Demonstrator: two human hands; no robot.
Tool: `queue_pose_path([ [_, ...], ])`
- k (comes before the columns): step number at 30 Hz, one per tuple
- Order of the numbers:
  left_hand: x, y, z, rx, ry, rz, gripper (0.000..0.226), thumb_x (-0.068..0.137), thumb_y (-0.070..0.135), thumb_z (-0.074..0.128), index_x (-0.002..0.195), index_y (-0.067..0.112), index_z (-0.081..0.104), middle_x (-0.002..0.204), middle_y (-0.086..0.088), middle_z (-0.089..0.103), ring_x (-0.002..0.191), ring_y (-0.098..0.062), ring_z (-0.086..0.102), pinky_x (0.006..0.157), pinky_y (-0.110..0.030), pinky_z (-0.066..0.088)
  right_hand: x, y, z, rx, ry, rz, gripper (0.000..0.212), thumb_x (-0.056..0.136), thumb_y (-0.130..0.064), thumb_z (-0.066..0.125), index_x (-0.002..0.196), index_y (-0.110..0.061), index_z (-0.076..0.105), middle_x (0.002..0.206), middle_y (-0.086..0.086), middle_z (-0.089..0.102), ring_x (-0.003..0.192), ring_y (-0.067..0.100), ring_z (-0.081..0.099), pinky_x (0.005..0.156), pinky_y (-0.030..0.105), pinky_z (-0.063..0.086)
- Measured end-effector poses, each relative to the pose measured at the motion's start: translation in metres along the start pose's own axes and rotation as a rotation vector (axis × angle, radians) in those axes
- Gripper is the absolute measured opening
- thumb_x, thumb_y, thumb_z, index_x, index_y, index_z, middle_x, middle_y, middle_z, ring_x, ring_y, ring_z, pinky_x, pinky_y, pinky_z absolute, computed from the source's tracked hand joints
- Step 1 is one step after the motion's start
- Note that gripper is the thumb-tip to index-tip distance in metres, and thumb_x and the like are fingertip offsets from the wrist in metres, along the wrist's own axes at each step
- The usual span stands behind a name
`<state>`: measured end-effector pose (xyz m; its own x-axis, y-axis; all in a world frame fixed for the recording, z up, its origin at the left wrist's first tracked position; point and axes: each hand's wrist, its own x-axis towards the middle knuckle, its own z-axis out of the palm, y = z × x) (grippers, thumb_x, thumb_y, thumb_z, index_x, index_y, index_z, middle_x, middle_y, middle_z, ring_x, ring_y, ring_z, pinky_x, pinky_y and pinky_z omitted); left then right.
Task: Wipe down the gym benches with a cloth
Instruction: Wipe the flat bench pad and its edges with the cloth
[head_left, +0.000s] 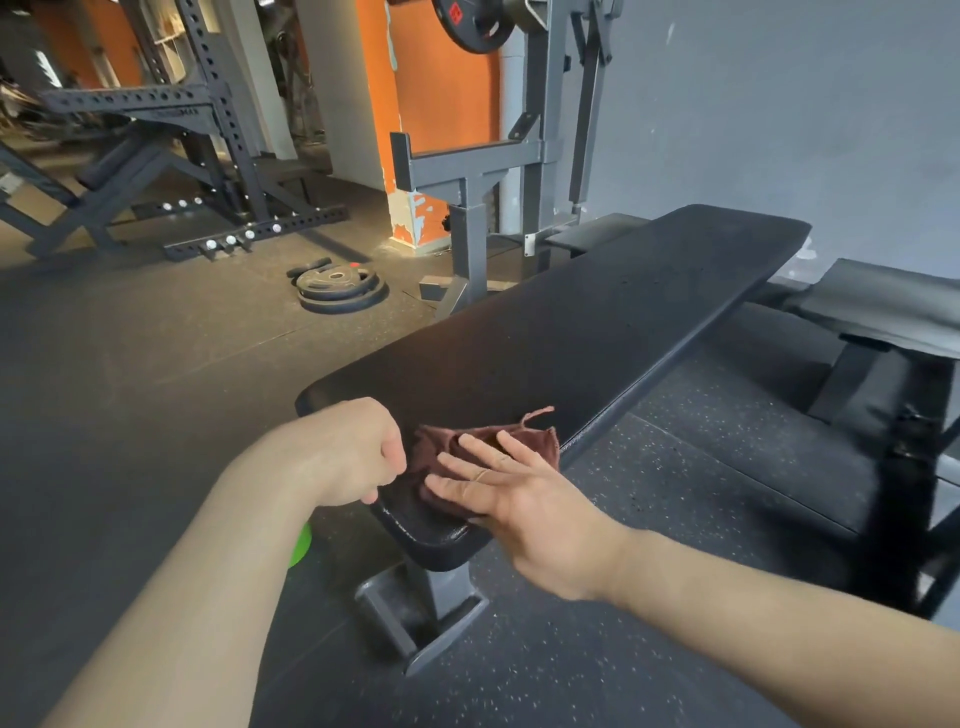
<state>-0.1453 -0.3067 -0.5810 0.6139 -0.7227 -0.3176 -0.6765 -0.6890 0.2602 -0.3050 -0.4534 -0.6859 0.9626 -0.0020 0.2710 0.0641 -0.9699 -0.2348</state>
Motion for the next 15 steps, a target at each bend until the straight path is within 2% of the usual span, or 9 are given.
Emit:
queue_pose_path([
  [1, 0.0, 0.0, 0.0, -0.006, -0.003, -0.003, 0.022, 0.097, 0.014, 0.055, 0.103, 0.018, 0.075, 0.079, -0.001, 0.077, 0.079, -0.014, 0.072, 0.073, -0.024, 0.053, 0.001, 0.015, -0.004, -0.02, 0.013, 0.027, 0.061, 0.096, -0.01, 0.052, 0.152, -0.031, 0.044, 0.161, -0.005, 0.037, 0.155, 0.019, 0.018, 0.127, 0.043, 0.005],
  [3, 0.001, -0.002, 0.0, -0.014, -0.01, -0.007, 0.022, 0.095, 0.012, 0.054, 0.102, 0.015, 0.075, 0.08, -0.002, 0.077, 0.077, -0.018, 0.07, 0.077, -0.027, 0.055, 0.009, 0.045, -0.009, -0.14, 0.086, 0.158, 0.053, 0.095, -0.014, 0.051, 0.146, -0.028, 0.053, 0.152, -0.003, 0.051, 0.148, 0.03, 0.034, 0.122, 0.047, 0.019],
  [5, 0.003, -0.003, 0.001, -0.015, -0.012, -0.002, 0.021, 0.096, 0.012, 0.055, 0.102, 0.016, 0.075, 0.081, -0.002, 0.077, 0.073, -0.016, 0.067, 0.073, -0.025, 0.052, 0.017, 0.061, -0.016, -0.182, 0.144, 0.408, 0.048, 0.101, -0.018, 0.046, 0.148, -0.028, 0.05, 0.154, -0.003, 0.05, 0.146, 0.039, 0.028, 0.12, 0.053, 0.014],
  [7, 0.004, -0.005, 0.001, -0.019, -0.01, 0.005, 0.02, 0.097, 0.014, 0.056, 0.104, 0.02, 0.074, 0.081, 0.0, 0.076, 0.072, -0.012, 0.067, 0.07, -0.024, 0.05, 0.026, 0.05, -0.016, -0.126, 0.117, 0.56, 0.049, 0.107, -0.025, 0.04, 0.155, -0.034, 0.037, 0.161, -0.006, 0.037, 0.152, 0.038, 0.014, 0.123, 0.053, 0.003],
  [8, 0.005, -0.007, 0.001, -0.018, -0.009, 0.009, 0.02, 0.098, 0.015, 0.056, 0.105, 0.022, 0.073, 0.081, 0.001, 0.076, 0.072, -0.01, 0.067, 0.07, -0.024, 0.05, 0.029, 0.036, -0.013, -0.126, 0.096, 0.547, 0.051, 0.107, -0.027, 0.039, 0.157, -0.036, 0.031, 0.163, -0.007, 0.034, 0.153, 0.037, 0.013, 0.123, 0.053, 0.003],
  [10, 0.009, -0.012, 0.001, -0.024, 0.007, 0.009, 0.02, 0.099, 0.016, 0.056, 0.108, 0.026, 0.071, 0.079, 0.002, 0.076, 0.069, -0.005, 0.066, 0.063, -0.023, 0.046, 0.029, 0.001, -0.005, -0.135, 0.063, 0.399, 0.055, 0.107, -0.028, 0.039, 0.158, -0.039, 0.024, 0.164, -0.007, 0.031, 0.154, 0.036, 0.012, 0.123, 0.052, 0.004],
  [12, 0.014, -0.018, -0.001, -0.043, 0.031, 0.008, 0.021, 0.098, 0.016, 0.057, 0.107, 0.029, 0.071, 0.078, 0.002, 0.076, 0.059, -0.001, 0.062, 0.055, -0.02, 0.041, 0.024, -0.027, 0.001, -0.062, 0.016, 0.248, 0.059, 0.105, -0.024, 0.042, 0.158, -0.041, 0.023, 0.167, -0.003, 0.025, 0.156, 0.035, 0.005, 0.124, 0.05, -0.003],
  [13, 0.015, -0.021, -0.002, -0.053, 0.044, 0.007, 0.02, 0.097, 0.016, 0.059, 0.105, 0.029, 0.072, 0.08, 0.002, 0.076, 0.058, -0.001, 0.061, 0.054, -0.02, 0.042, 0.021, -0.034, 0.004, -0.03, -0.009, 0.181, 0.061, 0.104, -0.02, 0.045, 0.158, -0.042, 0.026, 0.167, -0.002, 0.023, 0.157, 0.034, 0.0, 0.124, 0.048, -0.008],
  [15, 0.019, -0.025, -0.002, -0.061, 0.079, 0.015, 0.017, 0.095, 0.017, 0.064, 0.099, 0.031, 0.072, 0.091, 0.005, 0.074, 0.073, -0.006, 0.066, 0.068, -0.025, 0.051, 0.017, -0.031, 0.002, 0.016, -0.044, 0.083, 0.062, 0.102, -0.014, 0.048, 0.156, -0.041, 0.033, 0.167, -0.005, 0.023, 0.157, 0.026, -0.005, 0.123, 0.043, -0.014],
])
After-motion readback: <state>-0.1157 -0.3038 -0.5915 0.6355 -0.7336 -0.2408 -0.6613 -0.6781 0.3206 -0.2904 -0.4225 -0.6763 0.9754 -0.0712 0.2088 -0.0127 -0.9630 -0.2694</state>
